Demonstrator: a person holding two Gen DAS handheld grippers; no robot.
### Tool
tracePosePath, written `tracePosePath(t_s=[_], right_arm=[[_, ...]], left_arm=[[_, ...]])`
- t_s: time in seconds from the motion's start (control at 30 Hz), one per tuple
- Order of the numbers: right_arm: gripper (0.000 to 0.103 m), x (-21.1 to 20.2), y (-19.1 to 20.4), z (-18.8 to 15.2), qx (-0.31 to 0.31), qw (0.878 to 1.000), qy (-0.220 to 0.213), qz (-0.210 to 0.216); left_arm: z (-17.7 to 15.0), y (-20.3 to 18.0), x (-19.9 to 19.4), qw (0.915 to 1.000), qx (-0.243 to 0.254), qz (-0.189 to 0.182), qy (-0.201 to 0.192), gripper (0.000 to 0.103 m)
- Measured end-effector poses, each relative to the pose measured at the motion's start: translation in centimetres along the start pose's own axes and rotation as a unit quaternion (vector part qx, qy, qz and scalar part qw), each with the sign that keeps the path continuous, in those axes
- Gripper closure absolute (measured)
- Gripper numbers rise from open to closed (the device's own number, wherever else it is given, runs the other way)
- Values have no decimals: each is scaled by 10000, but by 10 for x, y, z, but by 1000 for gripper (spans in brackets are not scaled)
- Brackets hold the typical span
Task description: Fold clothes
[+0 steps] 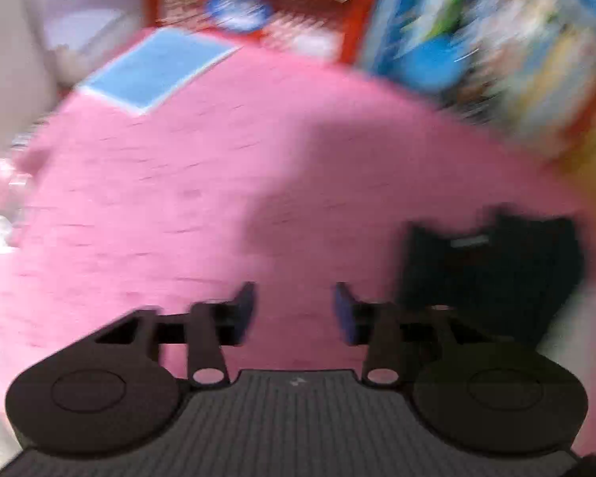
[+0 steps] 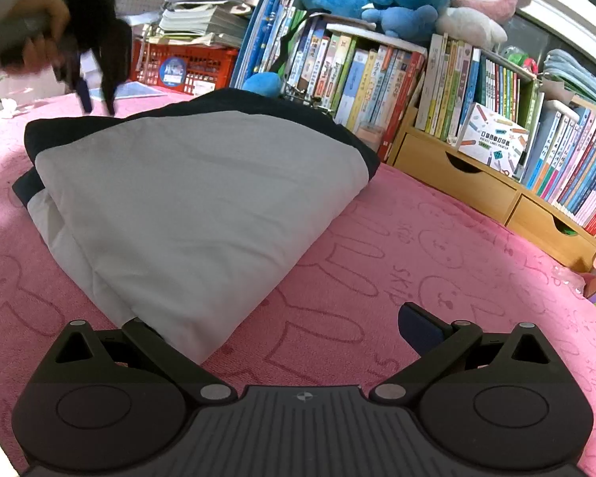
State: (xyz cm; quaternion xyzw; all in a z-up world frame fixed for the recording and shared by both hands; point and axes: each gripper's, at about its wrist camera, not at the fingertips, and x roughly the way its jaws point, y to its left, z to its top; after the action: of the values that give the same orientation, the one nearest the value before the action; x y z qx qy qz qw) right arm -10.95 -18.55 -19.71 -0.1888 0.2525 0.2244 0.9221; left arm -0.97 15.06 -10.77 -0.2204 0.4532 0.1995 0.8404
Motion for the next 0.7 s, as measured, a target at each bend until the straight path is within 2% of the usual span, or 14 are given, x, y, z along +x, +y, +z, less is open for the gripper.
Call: tracePosePath(t_s=[0.07,0.1,0.13,0.17,0.2,0.23,0.3,0.33,0.37,0.43,0.47,0.5,0.63,0.7], right_arm=[[0,0,0,0,-14,10000,-7,-12],[0,0,1,0,-22,10000,-10,-17],[0,0,1,-1,-29,10000,-13,-23],[0,-1,1,-1,-36,10000,-17,-29],[0,-1,1,-1,-43,10000,-20,-35],[0,0,2,-1,-61,10000,-27,-48],[0,0,3,-2,-123,9999,-56,-92],[0,-1,4,-2,-159,9998,-73,-119],[0,-1,5,-2,-196,9997,-90,-146],[0,-1,7,-3,-270,9994,-125,-190],[0,-1,8,-3,-295,9993,-136,-209],[0,-1,8,-4,-317,9991,-146,-228],[0,-2,14,-5,-465,9981,-214,-355],[0,-3,17,-6,-553,9972,-254,-430]], left_arm=[[-2,-20,-13,9960,335,-815,-160,14],[-2,-31,-16,9911,547,-1192,-230,5],[-2,-43,-16,9849,752,-1537,-274,0],[-2,-56,-10,9793,927,-1773,-293,0],[-5,-67,-1,9773,1037,-1822,-316,0],[-6,-77,13,9800,1063,-1659,-270,0],[-5,-83,42,9890,754,-1263,133,0],[-4,-82,54,9906,510,-1208,384,3],[-2,-78,61,9899,265,-1283,534,14],[2,-72,61,9903,-57,-1298,485,40],[4,-68,58,9911,-177,-1244,433,58],[5,-63,52,9929,-242,-1108,348,62],[12,-26,45,9971,-415,-581,264,64],[15,-9,41,9948,-511,-795,386,63]])
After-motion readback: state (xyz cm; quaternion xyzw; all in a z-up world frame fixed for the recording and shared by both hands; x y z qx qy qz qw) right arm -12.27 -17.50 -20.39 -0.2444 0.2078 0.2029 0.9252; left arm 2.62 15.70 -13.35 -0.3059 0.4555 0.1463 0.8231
